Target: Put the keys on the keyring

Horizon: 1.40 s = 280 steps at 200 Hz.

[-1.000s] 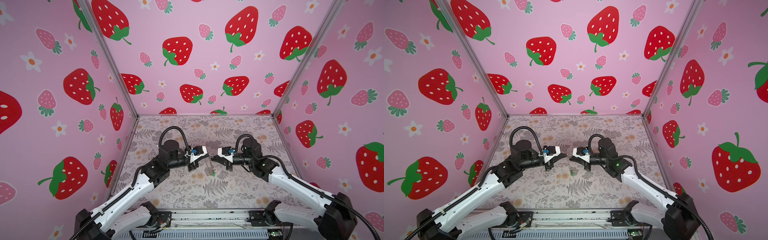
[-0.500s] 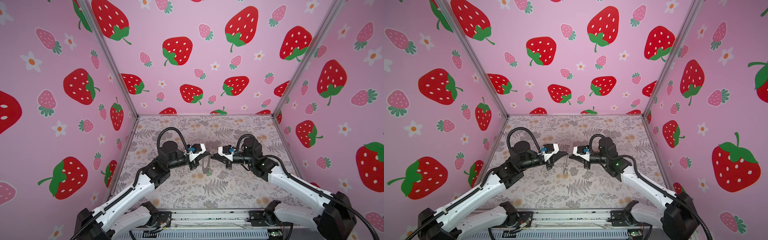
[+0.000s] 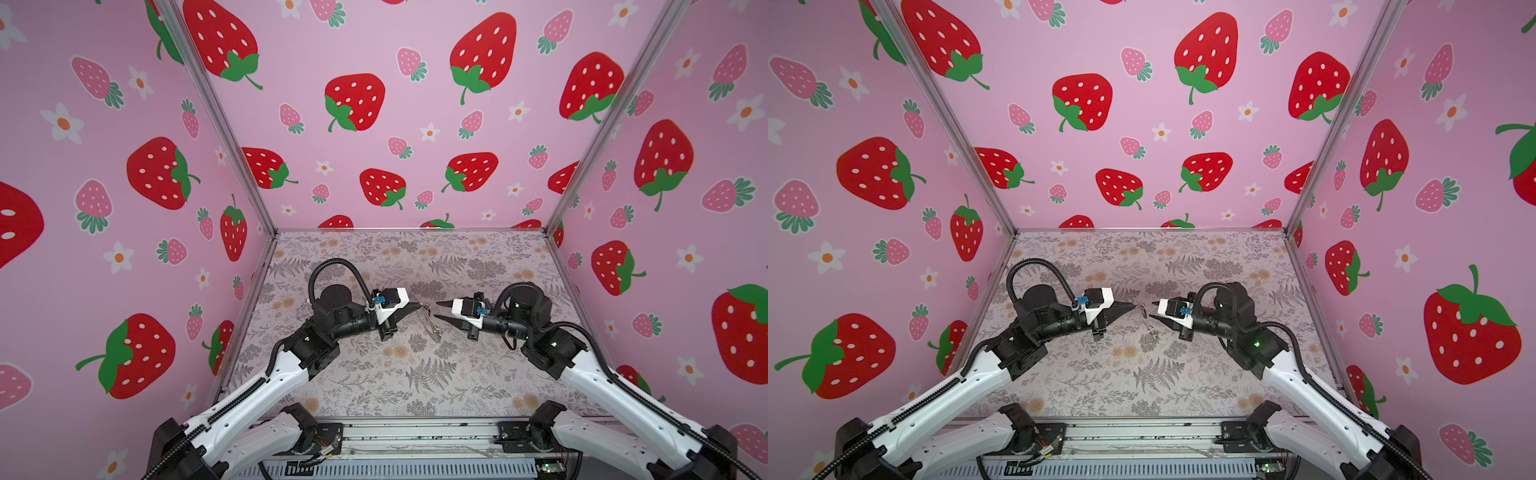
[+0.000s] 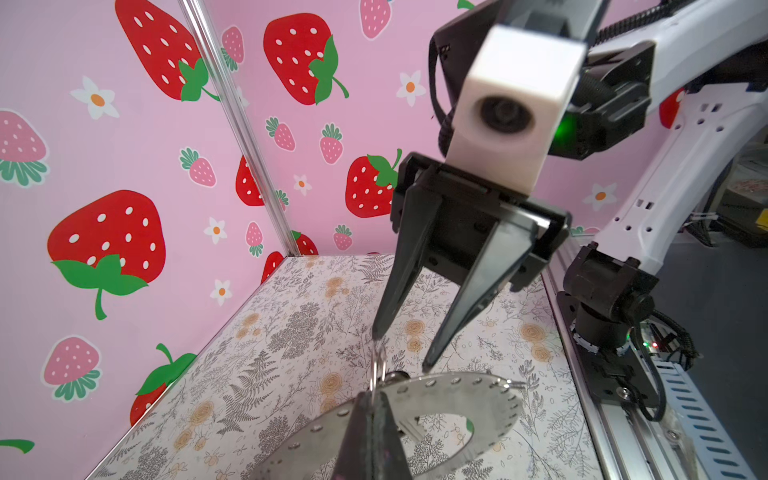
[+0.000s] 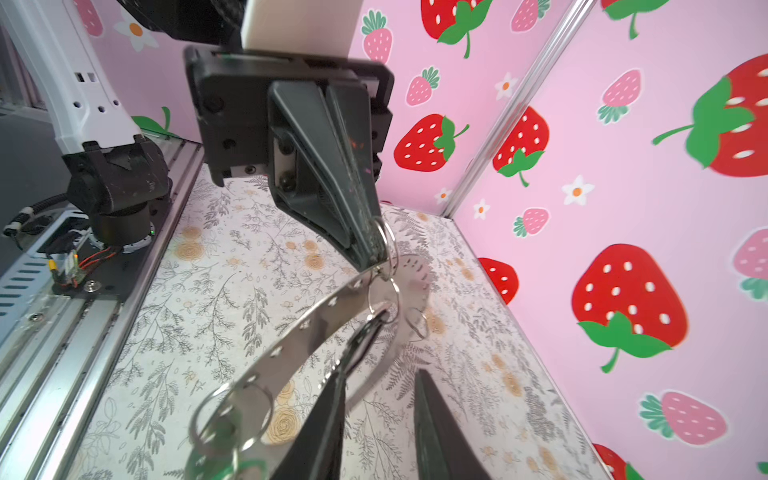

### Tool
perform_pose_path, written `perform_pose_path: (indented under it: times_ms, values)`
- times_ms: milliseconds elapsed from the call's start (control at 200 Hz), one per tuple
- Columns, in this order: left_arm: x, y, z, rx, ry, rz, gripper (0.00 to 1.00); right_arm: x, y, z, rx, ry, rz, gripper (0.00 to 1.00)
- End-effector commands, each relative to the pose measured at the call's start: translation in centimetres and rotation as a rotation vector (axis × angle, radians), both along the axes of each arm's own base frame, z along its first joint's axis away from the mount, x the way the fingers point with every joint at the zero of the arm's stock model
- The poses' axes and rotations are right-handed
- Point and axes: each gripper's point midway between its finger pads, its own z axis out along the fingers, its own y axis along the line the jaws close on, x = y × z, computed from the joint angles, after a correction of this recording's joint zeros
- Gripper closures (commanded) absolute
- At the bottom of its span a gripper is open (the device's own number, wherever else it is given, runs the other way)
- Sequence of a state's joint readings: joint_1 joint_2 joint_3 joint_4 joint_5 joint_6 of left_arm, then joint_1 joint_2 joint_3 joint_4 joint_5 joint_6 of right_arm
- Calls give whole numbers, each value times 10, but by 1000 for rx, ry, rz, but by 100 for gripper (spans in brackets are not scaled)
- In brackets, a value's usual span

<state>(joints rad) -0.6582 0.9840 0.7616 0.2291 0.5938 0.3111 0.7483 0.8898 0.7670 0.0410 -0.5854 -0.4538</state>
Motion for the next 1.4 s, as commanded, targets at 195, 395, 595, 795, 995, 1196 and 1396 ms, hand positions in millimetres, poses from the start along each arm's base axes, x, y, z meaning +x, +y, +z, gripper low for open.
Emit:
perform_pose_path:
  times_ms: [195, 395, 595, 795, 995, 1196, 1396]
  values:
    - [-17, -3, 17, -43, -25, -93, 100, -16, -3, 32, -8, -66, 71, 76]
    - [-26, -3, 18, -38, -25, -133, 100, -24, 13, 33, 3, -1, 193, 78]
    - [-28, -4, 17, -32, -20, -153, 100, -30, 14, 27, -10, 24, 239, 78]
    - [-28, -6, 18, -22, -25, -159, 100, -31, 17, 21, -17, 54, 257, 79]
    - [-29, -7, 18, -14, -30, -162, 100, -28, 21, 15, -24, 71, 262, 79]
    - [-31, -11, 19, -4, -34, -174, 100, -28, 22, 11, -27, 77, 273, 82]
    - [-31, -13, 20, 1, -39, -183, 100, -28, 22, 8, -33, 79, 271, 83]
